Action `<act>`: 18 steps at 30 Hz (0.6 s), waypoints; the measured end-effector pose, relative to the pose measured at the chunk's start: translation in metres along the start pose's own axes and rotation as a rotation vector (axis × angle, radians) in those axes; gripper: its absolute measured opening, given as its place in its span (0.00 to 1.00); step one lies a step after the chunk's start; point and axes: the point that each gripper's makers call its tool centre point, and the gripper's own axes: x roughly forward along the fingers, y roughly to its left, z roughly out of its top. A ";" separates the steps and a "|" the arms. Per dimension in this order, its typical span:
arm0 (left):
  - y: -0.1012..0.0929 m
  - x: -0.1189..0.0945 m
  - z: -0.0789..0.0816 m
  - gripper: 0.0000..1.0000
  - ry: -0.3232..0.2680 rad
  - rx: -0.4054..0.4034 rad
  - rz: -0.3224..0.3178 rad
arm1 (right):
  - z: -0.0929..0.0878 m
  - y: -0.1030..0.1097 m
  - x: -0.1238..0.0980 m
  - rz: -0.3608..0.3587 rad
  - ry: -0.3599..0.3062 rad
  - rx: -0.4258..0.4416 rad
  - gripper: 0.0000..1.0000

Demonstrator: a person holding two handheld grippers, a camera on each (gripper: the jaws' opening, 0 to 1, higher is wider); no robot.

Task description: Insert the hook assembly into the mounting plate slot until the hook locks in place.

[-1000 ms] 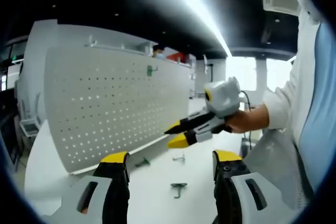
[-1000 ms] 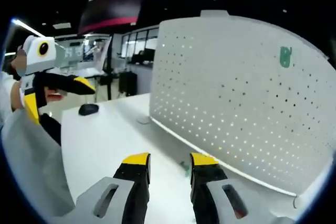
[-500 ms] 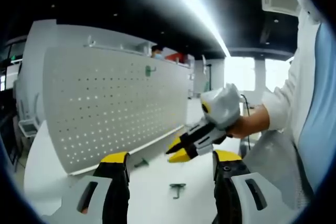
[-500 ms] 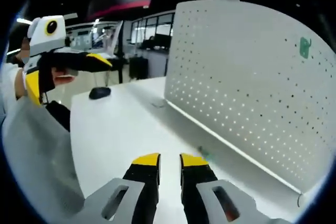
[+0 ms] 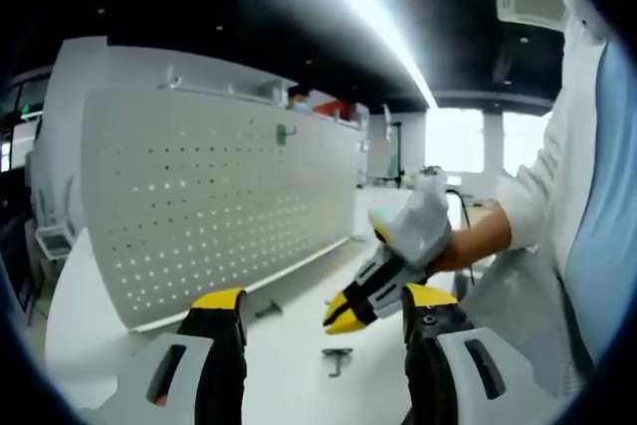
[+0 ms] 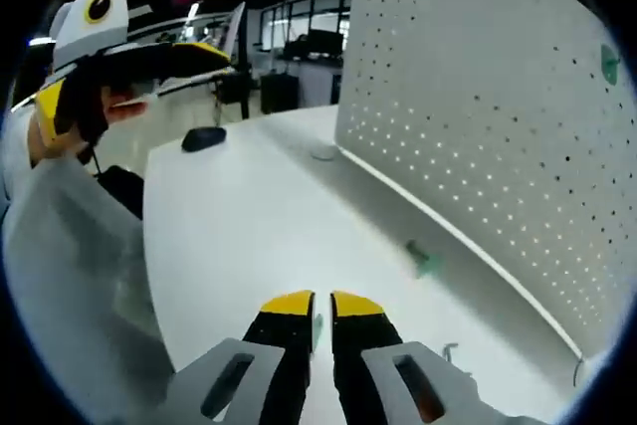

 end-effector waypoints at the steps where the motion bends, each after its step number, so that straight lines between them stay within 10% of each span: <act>1: 0.000 0.000 0.000 0.64 0.000 -0.001 0.001 | -0.003 0.001 0.001 0.006 0.010 0.006 0.01; 18: -0.001 0.000 -0.001 0.63 0.004 0.000 -0.003 | -0.027 0.005 0.018 0.024 0.131 0.012 0.02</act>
